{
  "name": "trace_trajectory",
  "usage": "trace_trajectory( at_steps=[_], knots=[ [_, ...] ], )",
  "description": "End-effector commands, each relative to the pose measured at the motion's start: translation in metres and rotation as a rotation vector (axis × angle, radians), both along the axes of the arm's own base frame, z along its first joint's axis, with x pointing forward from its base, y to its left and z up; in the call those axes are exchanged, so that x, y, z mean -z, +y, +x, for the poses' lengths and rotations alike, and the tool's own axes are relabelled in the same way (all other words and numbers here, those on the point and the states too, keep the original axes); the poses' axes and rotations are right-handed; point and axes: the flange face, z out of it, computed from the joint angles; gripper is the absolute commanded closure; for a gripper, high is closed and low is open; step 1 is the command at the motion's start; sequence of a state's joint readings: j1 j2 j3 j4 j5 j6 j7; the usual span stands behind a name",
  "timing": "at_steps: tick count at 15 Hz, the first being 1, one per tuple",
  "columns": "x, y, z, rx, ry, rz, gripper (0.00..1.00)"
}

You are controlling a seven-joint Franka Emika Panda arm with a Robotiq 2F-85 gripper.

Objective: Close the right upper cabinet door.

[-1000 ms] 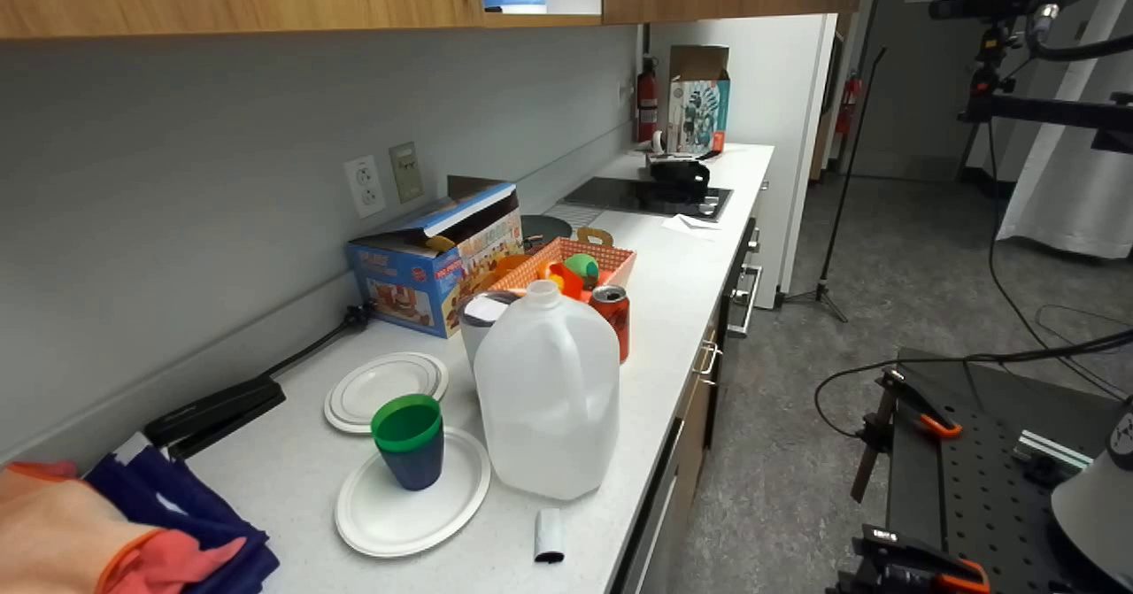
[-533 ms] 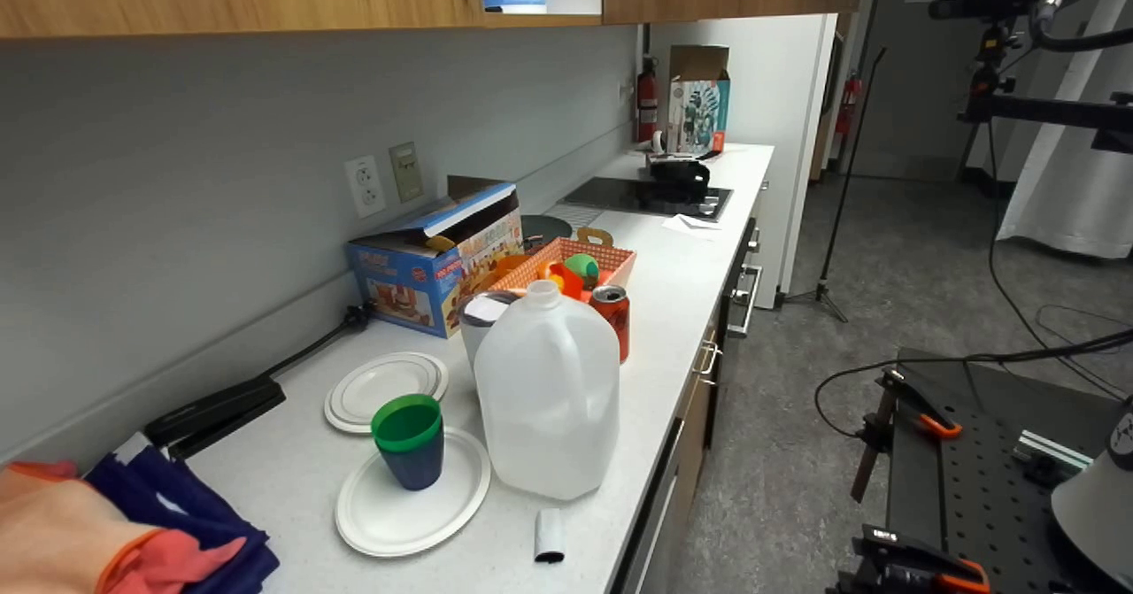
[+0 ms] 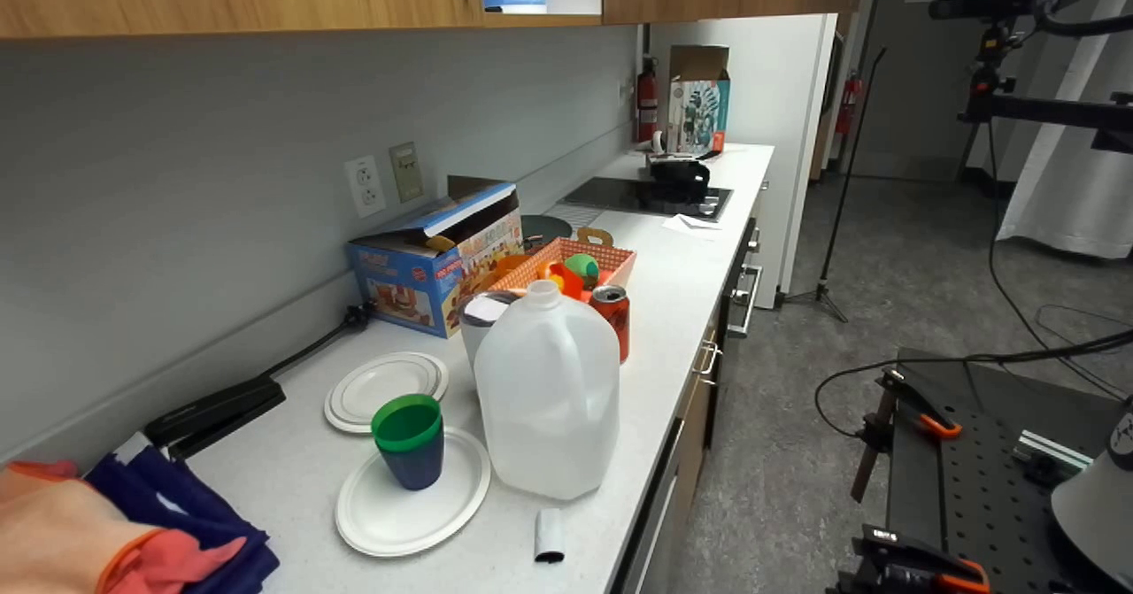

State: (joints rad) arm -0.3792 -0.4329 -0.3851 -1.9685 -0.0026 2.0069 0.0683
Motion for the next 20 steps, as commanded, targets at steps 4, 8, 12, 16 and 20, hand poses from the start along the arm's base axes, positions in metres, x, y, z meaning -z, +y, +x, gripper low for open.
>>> trace_trajectory(
  at_steps=[4, 8, 12, 16, 20],
  knots=[
    [0.011, -0.023, 0.020, 0.044, 0.079, -0.131, 0.00],
    [0.008, -0.025, 0.031, 0.042, -0.006, -0.169, 0.00],
    [0.002, -0.022, 0.029, 0.020, -0.031, -0.145, 0.00],
    [-0.006, -0.012, 0.023, -0.040, -0.045, 0.023, 0.00],
    [-0.014, 0.003, 0.017, -0.087, -0.057, 0.130, 0.00]
  ],
)
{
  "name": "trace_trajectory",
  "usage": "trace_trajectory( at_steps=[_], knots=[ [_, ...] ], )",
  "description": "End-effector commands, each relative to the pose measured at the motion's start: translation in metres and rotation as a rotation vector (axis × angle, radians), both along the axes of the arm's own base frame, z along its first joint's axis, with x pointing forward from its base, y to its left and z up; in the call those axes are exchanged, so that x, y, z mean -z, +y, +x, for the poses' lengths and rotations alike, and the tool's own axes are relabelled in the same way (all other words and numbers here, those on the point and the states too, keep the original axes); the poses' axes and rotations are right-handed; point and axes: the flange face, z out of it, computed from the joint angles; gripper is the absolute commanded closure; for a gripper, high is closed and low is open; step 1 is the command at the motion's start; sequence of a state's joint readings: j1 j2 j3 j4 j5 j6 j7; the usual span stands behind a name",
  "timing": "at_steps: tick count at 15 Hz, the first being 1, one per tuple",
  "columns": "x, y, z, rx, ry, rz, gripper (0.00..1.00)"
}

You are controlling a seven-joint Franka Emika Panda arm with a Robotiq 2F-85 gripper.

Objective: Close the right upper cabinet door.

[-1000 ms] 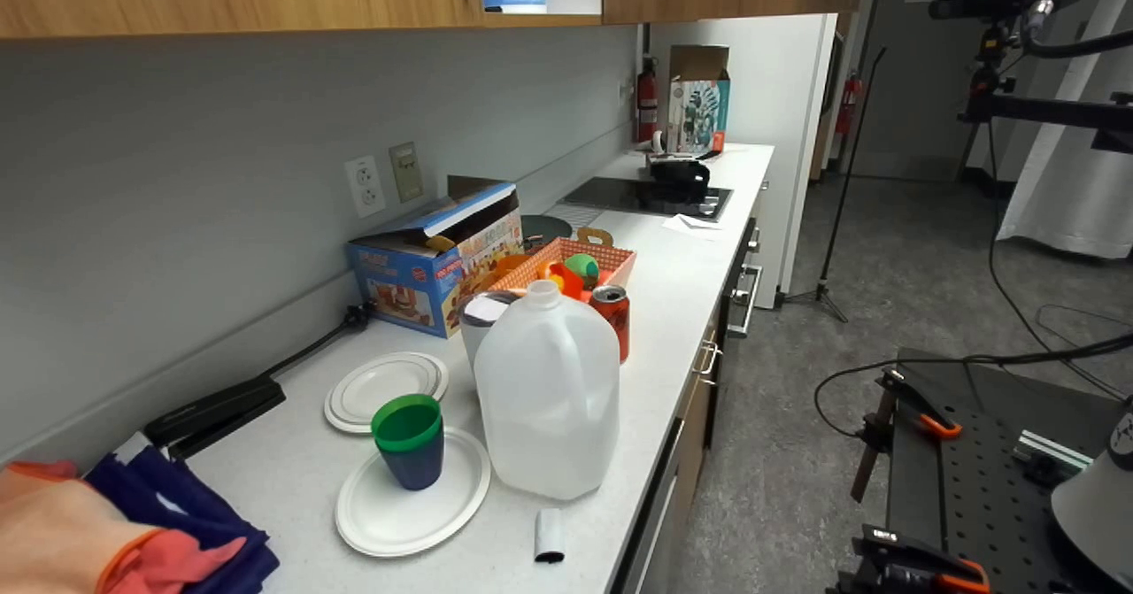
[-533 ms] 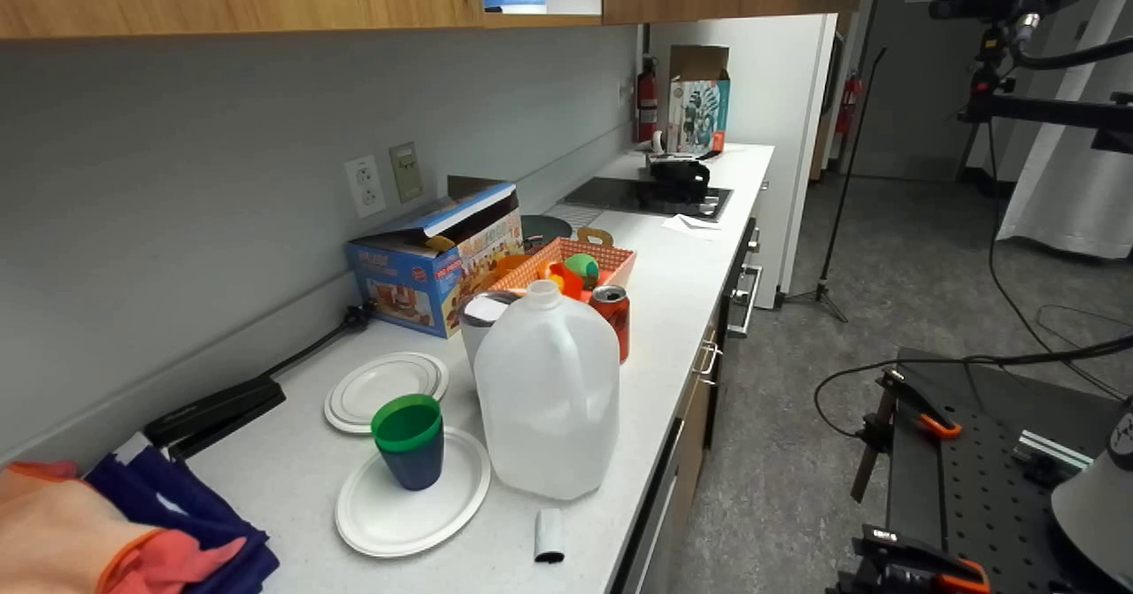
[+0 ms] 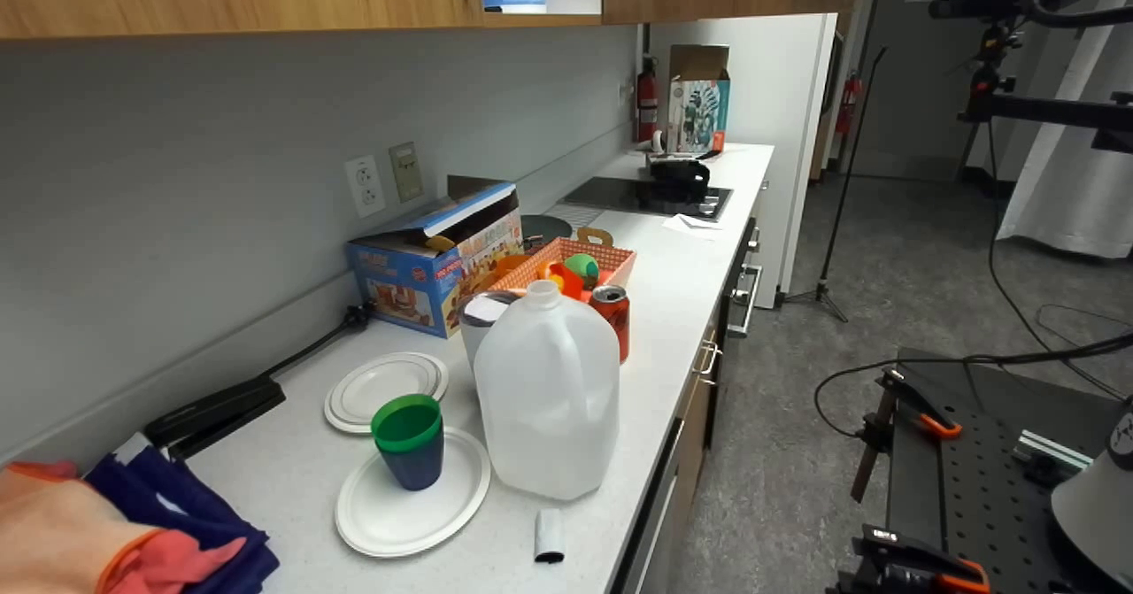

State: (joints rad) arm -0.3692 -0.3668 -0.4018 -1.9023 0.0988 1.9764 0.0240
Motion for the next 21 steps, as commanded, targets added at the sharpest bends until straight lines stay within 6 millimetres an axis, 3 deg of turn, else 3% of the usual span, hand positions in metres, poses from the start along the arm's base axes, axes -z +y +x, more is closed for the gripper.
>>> trace_trajectory(
  at_steps=[1, 10, 21],
  knots=[
    [-0.014, 0.014, -0.001, -0.064, -0.033, 0.083, 0.00],
    [-0.032, 0.050, -0.001, -0.178, -0.132, 0.154, 0.00],
    [-0.035, 0.060, -0.010, -0.141, -0.354, 0.296, 0.00]
  ],
)
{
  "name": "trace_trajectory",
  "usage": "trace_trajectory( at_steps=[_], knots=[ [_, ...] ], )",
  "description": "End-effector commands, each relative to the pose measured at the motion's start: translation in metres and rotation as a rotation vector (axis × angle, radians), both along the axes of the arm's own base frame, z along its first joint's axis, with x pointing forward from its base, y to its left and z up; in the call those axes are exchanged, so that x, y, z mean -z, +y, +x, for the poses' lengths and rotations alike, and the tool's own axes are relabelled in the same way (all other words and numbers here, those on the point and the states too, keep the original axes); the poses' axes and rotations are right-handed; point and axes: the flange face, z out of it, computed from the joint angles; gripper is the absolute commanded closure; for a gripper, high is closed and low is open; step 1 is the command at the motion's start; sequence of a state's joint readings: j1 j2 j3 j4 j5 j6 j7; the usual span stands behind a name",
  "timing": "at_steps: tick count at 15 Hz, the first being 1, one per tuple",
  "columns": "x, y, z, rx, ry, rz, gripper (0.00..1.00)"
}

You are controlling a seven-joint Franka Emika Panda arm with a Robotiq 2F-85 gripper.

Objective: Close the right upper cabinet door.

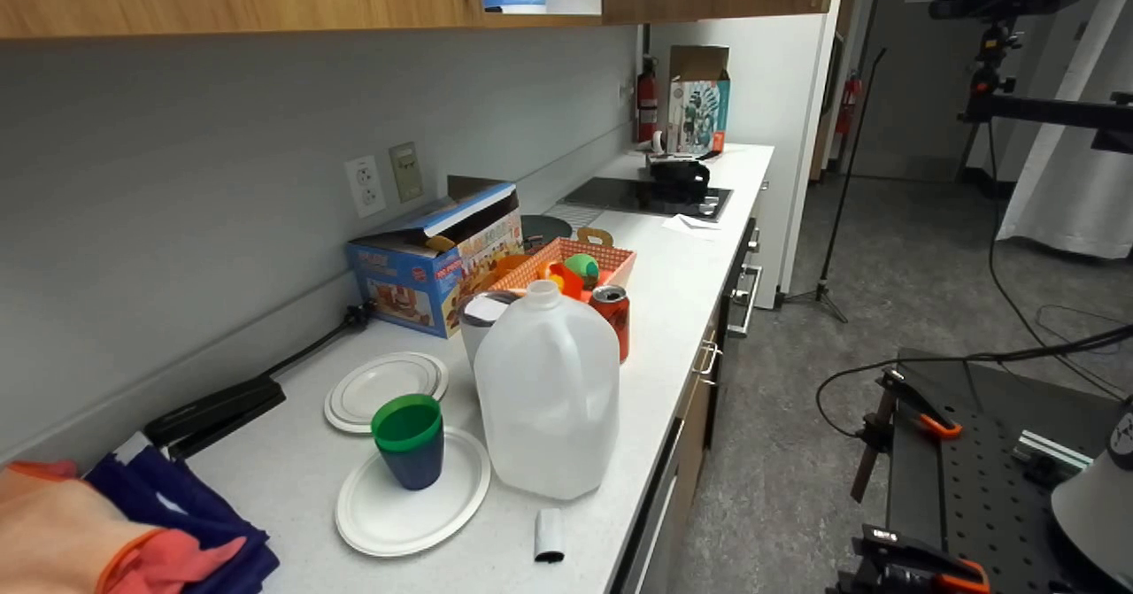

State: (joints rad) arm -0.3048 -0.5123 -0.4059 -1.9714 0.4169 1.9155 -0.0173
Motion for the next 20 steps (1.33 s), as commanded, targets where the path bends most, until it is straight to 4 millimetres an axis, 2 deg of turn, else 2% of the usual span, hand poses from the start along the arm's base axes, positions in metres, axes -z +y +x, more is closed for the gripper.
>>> trace_trajectory(
  at_steps=[1, 4, 5, 7, 10, 12, 14, 15, 20],
  knots=[
    [-0.009, 0.002, 0.002, 0.005, -0.110, 0.068, 0.00],
    [-0.010, 0.005, 0.000, 0.002, -0.150, 0.120, 0.00],
    [-0.012, 0.052, -0.014, 0.000, -0.145, 0.139, 0.00],
    [-0.012, 0.065, -0.009, 0.007, -0.175, 0.168, 0.00],
    [-0.015, 0.098, 0.000, 0.011, -0.222, 0.199, 0.00],
    [-0.014, 0.113, 0.004, 0.006, -0.243, 0.214, 0.00],
    [-0.010, 0.122, 0.009, 0.010, -0.259, 0.225, 0.00],
    [-0.019, 0.129, 0.006, 0.006, -0.264, 0.225, 0.00],
    [-0.029, 0.129, 0.001, -0.104, -0.142, 0.067, 0.00]
  ],
)
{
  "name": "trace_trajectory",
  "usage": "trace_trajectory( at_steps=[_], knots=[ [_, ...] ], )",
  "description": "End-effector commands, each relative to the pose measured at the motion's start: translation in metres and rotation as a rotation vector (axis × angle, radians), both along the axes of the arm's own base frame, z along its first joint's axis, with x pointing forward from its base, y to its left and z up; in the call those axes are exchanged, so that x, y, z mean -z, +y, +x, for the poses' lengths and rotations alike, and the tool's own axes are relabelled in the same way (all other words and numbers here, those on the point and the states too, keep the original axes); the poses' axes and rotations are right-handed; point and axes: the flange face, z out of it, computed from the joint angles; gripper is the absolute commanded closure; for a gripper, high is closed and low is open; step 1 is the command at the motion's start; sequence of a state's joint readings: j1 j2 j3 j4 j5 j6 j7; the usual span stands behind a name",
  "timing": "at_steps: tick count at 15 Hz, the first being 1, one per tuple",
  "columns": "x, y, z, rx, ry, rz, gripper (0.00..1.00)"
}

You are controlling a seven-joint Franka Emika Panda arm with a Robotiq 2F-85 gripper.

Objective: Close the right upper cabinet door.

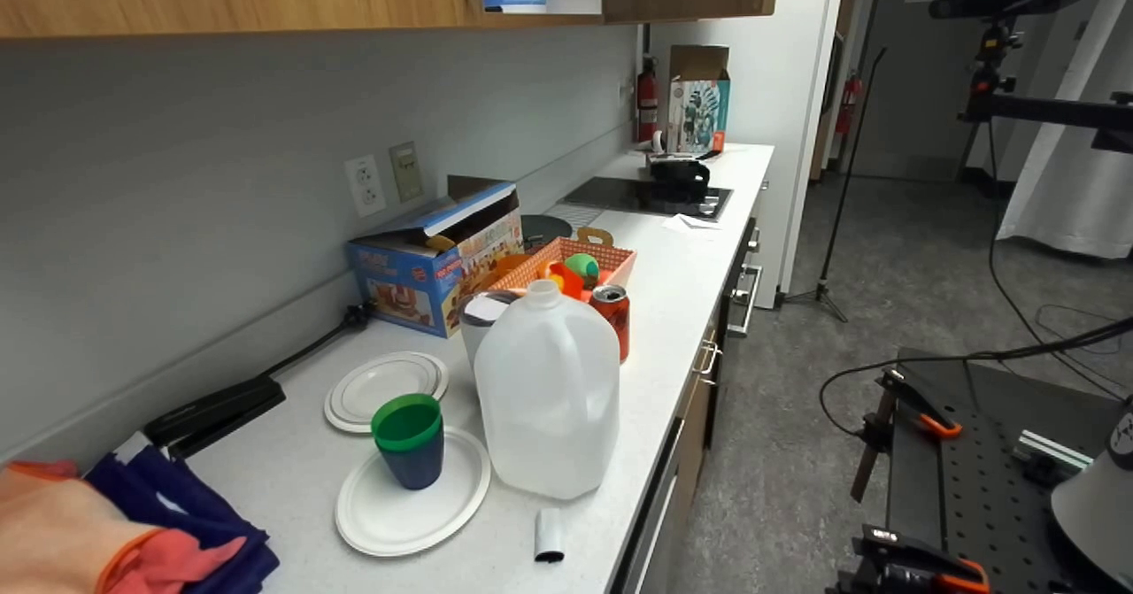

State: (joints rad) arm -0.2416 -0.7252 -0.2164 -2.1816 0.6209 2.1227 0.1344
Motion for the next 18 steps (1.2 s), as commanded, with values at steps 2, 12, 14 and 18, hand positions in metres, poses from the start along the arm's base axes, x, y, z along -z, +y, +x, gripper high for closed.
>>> trace_trajectory(
  at_steps=[2, 12, 14, 18],
  knots=[
    [-0.015, -0.003, -0.016, -0.092, 0.117, -0.175, 0.00],
    [-0.055, -0.024, -0.034, -0.044, 0.147, -0.480, 0.00],
    [-0.054, -0.031, -0.033, -0.022, 0.162, -0.520, 0.00],
    [-0.056, -0.039, -0.033, 0.051, 0.181, -0.594, 0.00]
  ],
)
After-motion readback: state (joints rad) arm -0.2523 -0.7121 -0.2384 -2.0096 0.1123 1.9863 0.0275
